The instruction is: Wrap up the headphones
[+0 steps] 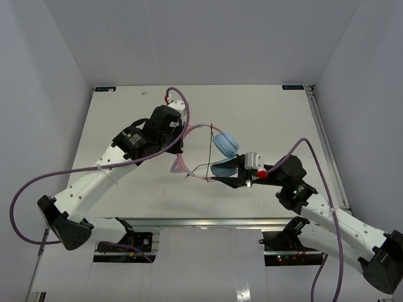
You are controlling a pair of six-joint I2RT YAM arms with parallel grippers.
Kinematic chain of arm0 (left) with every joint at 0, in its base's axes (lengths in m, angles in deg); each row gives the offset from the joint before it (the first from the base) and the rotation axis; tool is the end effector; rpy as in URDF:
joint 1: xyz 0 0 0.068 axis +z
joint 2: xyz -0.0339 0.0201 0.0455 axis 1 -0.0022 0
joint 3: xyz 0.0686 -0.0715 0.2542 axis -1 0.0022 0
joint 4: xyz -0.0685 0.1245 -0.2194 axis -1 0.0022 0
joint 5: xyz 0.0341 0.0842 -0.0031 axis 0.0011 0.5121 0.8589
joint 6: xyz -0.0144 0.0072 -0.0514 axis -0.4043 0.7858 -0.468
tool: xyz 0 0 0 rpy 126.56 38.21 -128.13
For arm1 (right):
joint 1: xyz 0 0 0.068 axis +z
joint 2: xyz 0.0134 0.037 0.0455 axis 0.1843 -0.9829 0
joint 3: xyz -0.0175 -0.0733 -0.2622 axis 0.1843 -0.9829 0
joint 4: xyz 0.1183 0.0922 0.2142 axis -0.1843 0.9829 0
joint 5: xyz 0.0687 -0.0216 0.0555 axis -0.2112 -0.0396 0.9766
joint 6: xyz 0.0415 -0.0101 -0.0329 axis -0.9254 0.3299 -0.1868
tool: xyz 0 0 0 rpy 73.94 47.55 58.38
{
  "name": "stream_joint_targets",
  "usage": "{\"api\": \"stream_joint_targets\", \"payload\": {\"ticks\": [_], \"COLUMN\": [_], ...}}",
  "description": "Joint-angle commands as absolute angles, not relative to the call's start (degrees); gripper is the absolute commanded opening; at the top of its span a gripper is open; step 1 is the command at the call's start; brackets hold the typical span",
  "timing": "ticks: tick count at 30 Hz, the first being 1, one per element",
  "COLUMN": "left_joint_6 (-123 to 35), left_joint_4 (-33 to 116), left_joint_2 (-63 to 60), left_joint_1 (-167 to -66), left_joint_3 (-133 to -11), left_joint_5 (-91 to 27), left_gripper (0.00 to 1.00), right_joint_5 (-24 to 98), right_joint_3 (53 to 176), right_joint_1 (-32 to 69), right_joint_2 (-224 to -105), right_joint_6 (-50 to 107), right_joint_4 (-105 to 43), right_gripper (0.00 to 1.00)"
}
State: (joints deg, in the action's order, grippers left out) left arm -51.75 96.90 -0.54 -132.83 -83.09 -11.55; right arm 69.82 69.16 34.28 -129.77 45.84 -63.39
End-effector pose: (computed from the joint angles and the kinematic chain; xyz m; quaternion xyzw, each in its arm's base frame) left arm 0.1965 -0.1725 0.3862 0.1442 0.9085 -0.1121 0.3757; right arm 0.1168 0.1488 0.3204 -0.5074 0.3773 0.4185 0.6519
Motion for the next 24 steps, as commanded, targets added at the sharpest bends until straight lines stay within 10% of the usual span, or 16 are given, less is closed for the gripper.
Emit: {"api": "stream_joint_targets", "payload": {"ticks": [1, 24], "left_joint_6": [-54.94, -58.48], "left_joint_4": [91.47, 93.67], "left_joint_2": [4.03, -0.40], "left_joint_1": [-132.59, -132.55], "left_joint_3": [-84.32, -91.68], "left_joint_5": [-10.64, -5.65], "left_gripper": [0.00, 0.00], "right_joint_5": [53.32, 58.39], "right_joint_3": [66.38, 63.96], "right_joint_1": [34.73, 34.73], "right_joint_2": [-121.61, -118.92], "right_joint_6": [37.43, 33.45], "right_joint_4": [-65.47, -55.90], "right_gripper": [0.44, 0.67]}}
